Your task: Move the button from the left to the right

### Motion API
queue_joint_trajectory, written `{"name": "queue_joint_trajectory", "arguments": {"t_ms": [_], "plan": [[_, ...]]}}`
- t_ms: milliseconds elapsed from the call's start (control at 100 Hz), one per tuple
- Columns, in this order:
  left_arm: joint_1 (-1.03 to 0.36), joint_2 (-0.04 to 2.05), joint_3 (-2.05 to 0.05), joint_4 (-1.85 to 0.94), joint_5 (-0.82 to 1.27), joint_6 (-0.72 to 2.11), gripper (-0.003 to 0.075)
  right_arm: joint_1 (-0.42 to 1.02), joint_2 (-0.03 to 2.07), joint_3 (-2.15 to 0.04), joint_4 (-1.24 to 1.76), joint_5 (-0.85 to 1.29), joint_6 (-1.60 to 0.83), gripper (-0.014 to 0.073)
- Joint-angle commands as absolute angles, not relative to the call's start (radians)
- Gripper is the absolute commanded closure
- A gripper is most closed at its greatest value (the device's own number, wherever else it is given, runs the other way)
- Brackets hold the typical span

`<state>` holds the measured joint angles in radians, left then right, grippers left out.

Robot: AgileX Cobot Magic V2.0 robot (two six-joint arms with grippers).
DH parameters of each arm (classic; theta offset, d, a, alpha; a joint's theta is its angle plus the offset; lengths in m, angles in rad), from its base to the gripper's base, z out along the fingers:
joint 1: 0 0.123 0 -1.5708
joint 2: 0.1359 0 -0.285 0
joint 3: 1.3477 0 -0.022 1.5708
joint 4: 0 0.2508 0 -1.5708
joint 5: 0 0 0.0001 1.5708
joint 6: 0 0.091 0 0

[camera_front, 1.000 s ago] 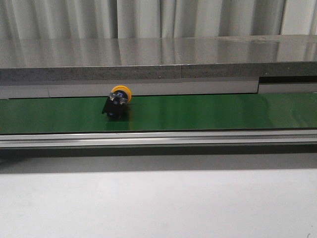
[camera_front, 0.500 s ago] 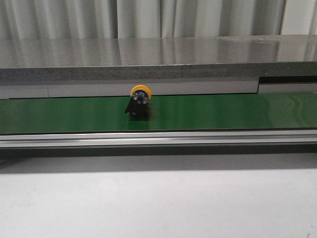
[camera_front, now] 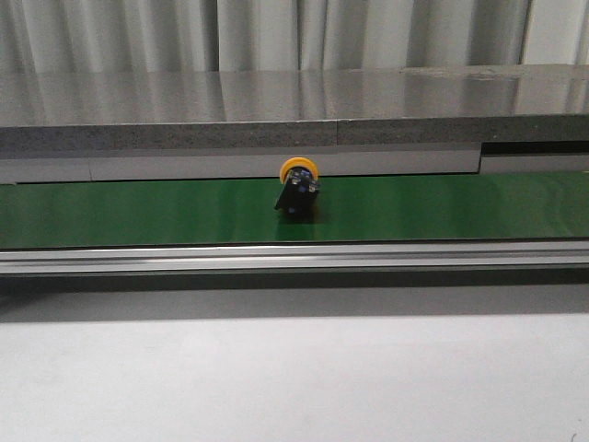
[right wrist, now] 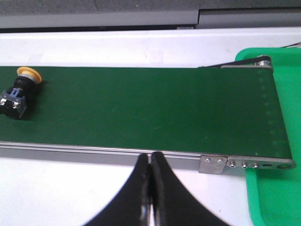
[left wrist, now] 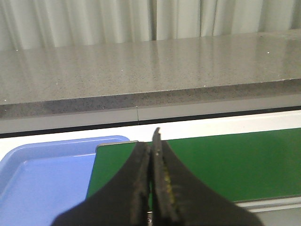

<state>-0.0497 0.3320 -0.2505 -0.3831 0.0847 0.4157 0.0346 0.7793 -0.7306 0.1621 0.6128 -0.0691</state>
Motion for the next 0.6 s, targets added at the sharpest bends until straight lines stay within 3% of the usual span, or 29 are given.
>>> {"name": "queue_joint_trajectory", "arguments": {"t_ms": [0, 240, 310, 430, 590], "plan": [[-0.059, 0.339, -0.277, -0.395, 0.0, 0.414, 0.0741, 0.031, 0.832, -0.786, 0.184, 0.571, -0.073, 0.0661], [-0.059, 0.339, -0.277, -0.395, 0.0, 0.414, 0.0741, 0.031, 0.91, -0.786, 0.194, 0.588, -0.073, 0.0655], [-0.059, 0.339, -0.277, -0.395, 0.0, 0.414, 0.0741, 0.031, 0.918, -0.786, 0.2, 0.589, -0.073, 0.0614], [-0.059, 0.339, -0.277, -0.395, 0.0, 0.414, 0.0741, 0.031, 0.921, -0.786, 0.206, 0.589, -0.073, 0.0428], [-0.059, 0.339, -0.277, -0.395, 0.0, 0.414, 0.0741, 0.031, 0.921, -0.786, 0.211, 0.584, -0.073, 0.0062]]}}
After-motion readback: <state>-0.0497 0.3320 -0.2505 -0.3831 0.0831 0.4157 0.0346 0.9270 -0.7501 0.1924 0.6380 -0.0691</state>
